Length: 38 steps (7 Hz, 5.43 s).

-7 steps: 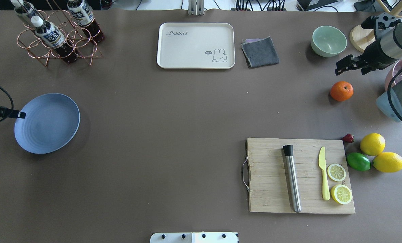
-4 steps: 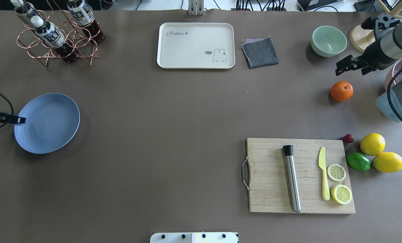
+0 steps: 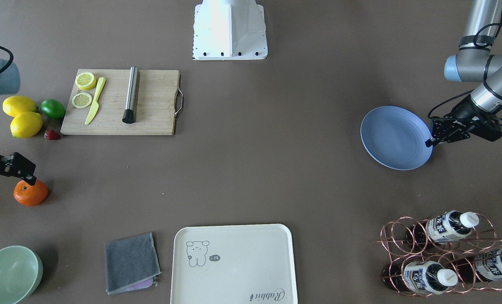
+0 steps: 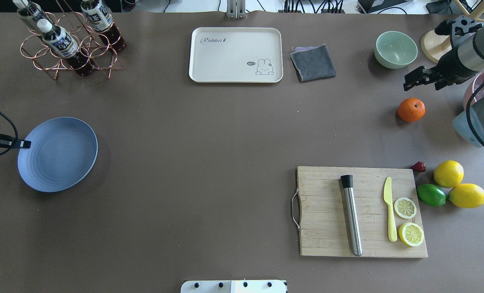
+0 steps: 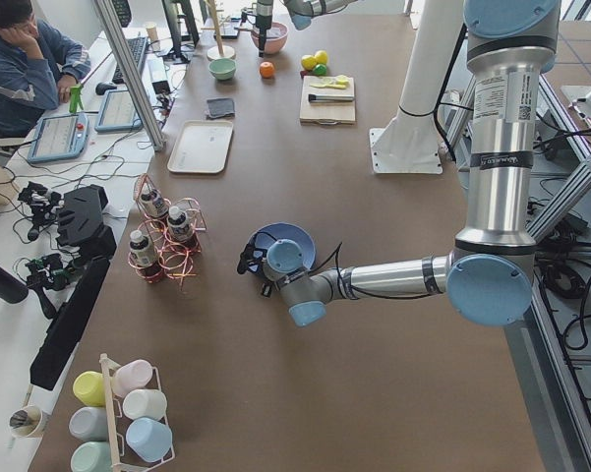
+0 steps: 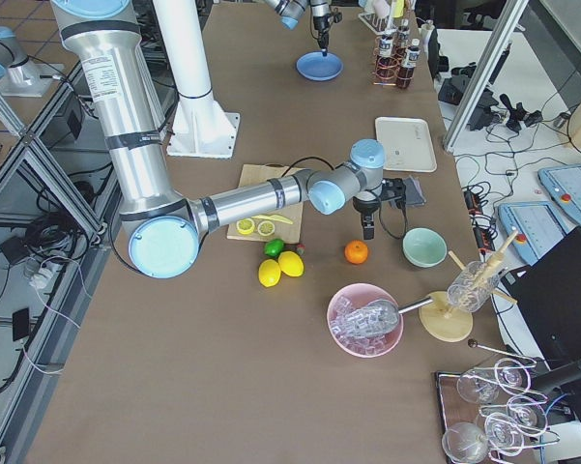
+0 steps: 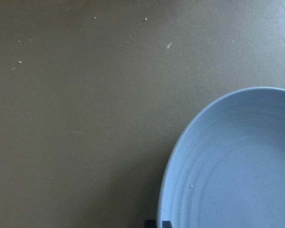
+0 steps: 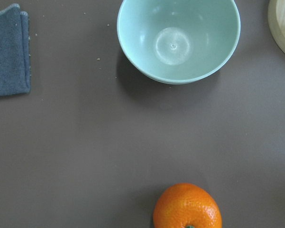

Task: Pick orange to plate
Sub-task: 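Push the blue plate toward the table center with the left gripper, then withdraw the left gripper away from the blue plate, then lower the right gripper onto the orange and close it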

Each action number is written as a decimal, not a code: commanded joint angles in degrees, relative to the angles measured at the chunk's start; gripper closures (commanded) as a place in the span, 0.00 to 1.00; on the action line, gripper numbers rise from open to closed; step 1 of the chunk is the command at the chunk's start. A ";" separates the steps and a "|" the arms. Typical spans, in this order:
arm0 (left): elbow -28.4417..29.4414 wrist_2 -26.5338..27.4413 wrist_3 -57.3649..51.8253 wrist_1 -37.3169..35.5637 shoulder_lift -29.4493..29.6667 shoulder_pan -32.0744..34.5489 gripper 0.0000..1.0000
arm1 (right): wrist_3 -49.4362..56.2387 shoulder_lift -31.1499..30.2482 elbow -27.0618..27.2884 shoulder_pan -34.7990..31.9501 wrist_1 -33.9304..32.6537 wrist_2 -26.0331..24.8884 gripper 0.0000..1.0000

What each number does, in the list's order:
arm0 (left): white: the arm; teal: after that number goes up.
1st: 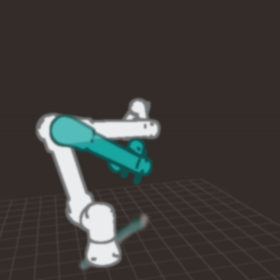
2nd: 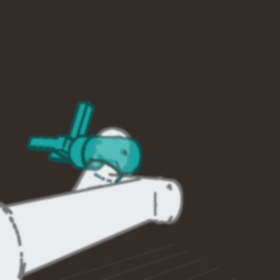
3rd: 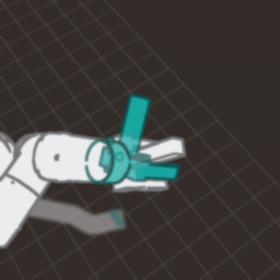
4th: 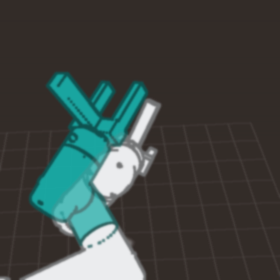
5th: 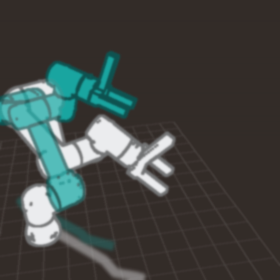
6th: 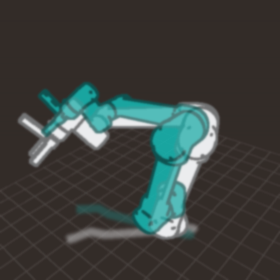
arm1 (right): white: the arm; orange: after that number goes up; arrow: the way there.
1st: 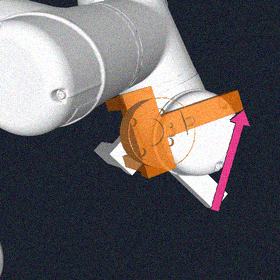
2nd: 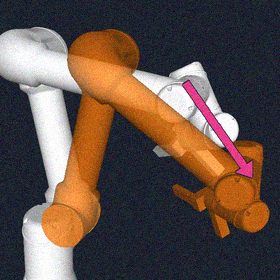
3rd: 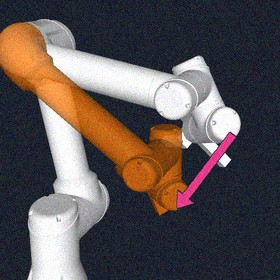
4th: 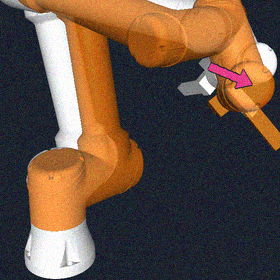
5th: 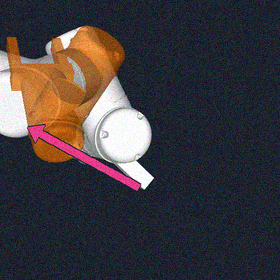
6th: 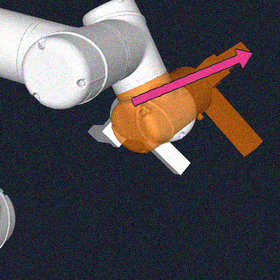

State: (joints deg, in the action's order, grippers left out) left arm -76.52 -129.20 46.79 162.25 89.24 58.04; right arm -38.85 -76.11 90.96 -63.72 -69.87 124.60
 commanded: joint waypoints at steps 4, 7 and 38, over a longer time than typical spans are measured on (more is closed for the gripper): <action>-9.44 6.96 27.82 -3.31 12.95 -9.89 1.00 | 0.00 0.00 0.19 0.00 0.26 -0.06 0.01; -10.49 18.22 27.91 -24.02 27.00 -19.23 1.00 | -0.09 0.09 0.27 0.00 0.26 0.29 0.01; -16.12 -11.34 -55.49 -68.21 3.66 26.69 0.02 | 1.85 1.23 -11.22 4.75 3.40 -3.66 0.03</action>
State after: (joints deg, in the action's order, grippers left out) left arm -92.67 -140.54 -8.70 94.04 92.90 84.73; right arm -37.00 -74.82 81.37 -59.09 -68.54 121.08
